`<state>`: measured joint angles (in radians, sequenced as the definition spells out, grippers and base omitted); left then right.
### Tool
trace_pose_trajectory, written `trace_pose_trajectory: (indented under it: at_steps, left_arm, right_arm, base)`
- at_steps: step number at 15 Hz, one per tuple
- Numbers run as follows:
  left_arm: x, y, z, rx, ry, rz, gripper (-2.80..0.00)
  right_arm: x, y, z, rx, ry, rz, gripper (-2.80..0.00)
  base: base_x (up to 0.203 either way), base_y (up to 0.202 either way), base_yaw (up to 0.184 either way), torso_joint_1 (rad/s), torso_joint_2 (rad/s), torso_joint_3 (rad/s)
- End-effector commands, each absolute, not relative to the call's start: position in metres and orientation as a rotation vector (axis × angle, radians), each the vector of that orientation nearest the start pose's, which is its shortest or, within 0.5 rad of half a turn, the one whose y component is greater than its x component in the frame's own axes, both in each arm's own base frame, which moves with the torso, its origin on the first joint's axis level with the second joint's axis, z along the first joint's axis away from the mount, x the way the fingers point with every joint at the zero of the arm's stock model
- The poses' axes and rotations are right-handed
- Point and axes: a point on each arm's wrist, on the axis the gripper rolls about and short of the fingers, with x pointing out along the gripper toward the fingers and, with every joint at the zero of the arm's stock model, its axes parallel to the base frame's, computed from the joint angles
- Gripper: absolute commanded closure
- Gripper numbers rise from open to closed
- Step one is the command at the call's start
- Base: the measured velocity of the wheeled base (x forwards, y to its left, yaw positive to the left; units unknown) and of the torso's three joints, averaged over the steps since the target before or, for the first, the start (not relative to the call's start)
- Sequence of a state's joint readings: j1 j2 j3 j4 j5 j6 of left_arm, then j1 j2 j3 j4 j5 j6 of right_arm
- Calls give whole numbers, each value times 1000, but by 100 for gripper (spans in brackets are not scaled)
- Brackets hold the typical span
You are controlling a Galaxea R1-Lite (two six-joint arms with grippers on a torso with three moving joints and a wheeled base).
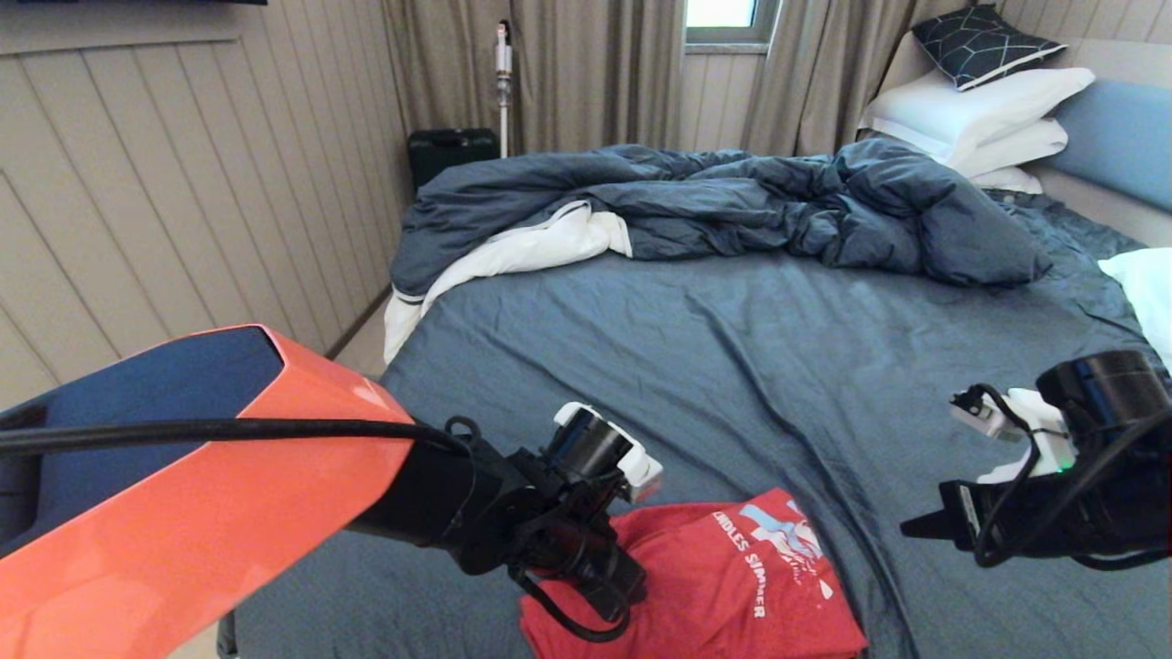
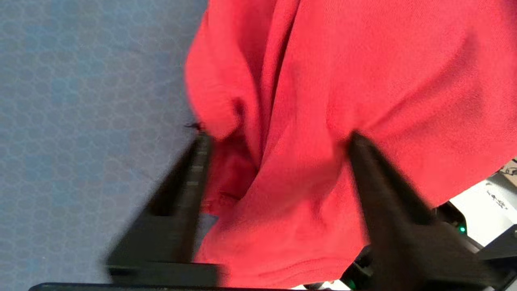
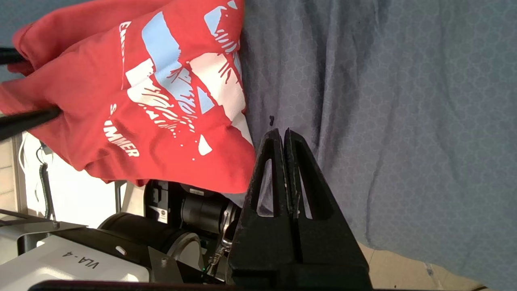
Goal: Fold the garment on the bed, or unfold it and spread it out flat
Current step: Fold the red T-shirt
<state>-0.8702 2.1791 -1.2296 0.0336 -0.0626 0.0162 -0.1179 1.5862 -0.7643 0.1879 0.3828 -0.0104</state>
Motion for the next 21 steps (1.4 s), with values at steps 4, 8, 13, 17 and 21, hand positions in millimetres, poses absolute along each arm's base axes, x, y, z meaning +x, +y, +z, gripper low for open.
trace_pose_trajectory:
  at_steps: [4,8,13,17,21]
  left_arm:
    - [251,-302,65,406,940,-867,0]
    - [250,-303,65,405,945,-865,0]
    - [260,-310,88,378,895,-860,0]
    - [265,-307,98,387,865,-849,0]
    - [269,-304,93,411,872,-843,0]
  right_arm:
    - [232,-20,138,244,981,246,0]
    - [231,-22,139,248,972,235,0]
    - [230,-22,140,249,970,237,0]
    - [228,-22,140,248,971,235,0]
    - [227,-21,141,245,967,238,0]
  base:
    - [0,0,0,0,0,0]
    - [0,0,0,0,0,0]
    - [0,0,0,0,0,0]
    - [0,0,0,0,0,0]
    - [0,0,0,0,0,0]
